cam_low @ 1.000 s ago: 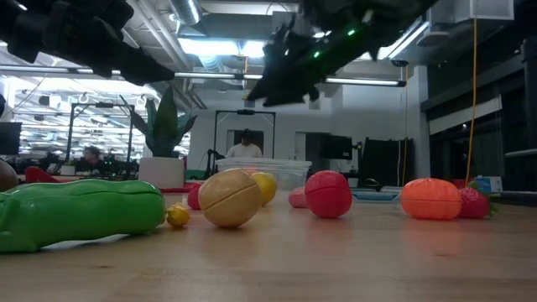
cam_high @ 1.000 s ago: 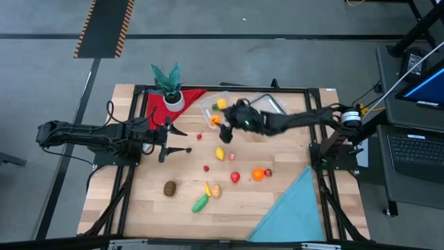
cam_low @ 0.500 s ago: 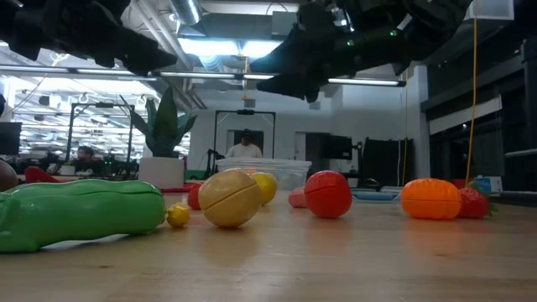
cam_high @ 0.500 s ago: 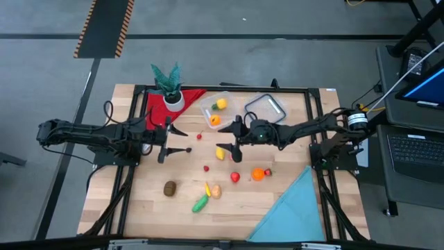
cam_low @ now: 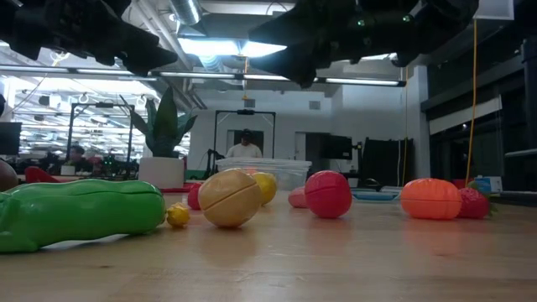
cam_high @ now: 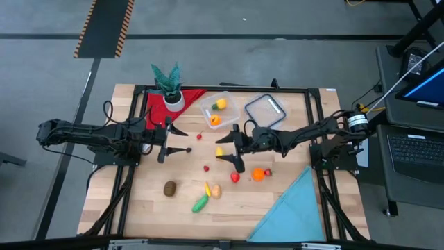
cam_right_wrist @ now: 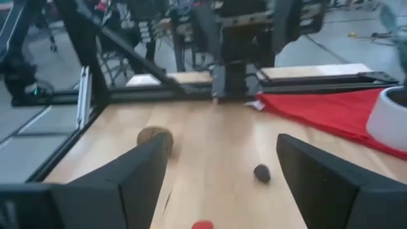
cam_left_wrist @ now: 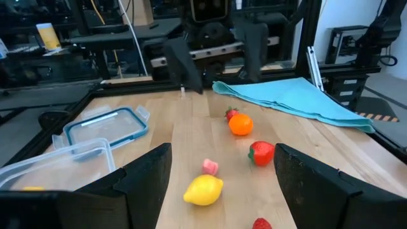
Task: Pick and placing Produce into tupperware
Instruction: Put the blackberry into the transparent container
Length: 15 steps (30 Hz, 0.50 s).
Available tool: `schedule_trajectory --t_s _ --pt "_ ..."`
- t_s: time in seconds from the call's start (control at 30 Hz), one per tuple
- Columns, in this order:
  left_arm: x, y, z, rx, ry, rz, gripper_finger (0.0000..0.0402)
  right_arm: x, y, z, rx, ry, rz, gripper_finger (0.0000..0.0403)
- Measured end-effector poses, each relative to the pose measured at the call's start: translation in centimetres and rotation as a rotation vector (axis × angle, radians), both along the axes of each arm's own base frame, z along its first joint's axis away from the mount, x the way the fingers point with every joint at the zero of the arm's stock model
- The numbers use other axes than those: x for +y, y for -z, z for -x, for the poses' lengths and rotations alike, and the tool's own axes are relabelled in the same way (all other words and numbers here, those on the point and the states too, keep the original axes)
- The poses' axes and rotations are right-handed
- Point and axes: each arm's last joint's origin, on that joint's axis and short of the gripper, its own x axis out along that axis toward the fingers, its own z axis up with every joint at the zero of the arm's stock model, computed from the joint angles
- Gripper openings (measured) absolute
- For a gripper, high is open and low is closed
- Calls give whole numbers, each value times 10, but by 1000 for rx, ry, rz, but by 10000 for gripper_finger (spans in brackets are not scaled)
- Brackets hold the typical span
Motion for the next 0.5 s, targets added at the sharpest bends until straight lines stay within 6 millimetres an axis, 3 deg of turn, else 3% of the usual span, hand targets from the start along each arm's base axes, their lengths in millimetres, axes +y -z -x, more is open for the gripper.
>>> schedule_trajectory --t_s 0.27,0.5 --pt "0 0 0 1 0 2 269 7 14 11 -3 -140 16 295" --pt "0 0 0 1 -1 2 269 5 31 27 -36 -142 40 295"
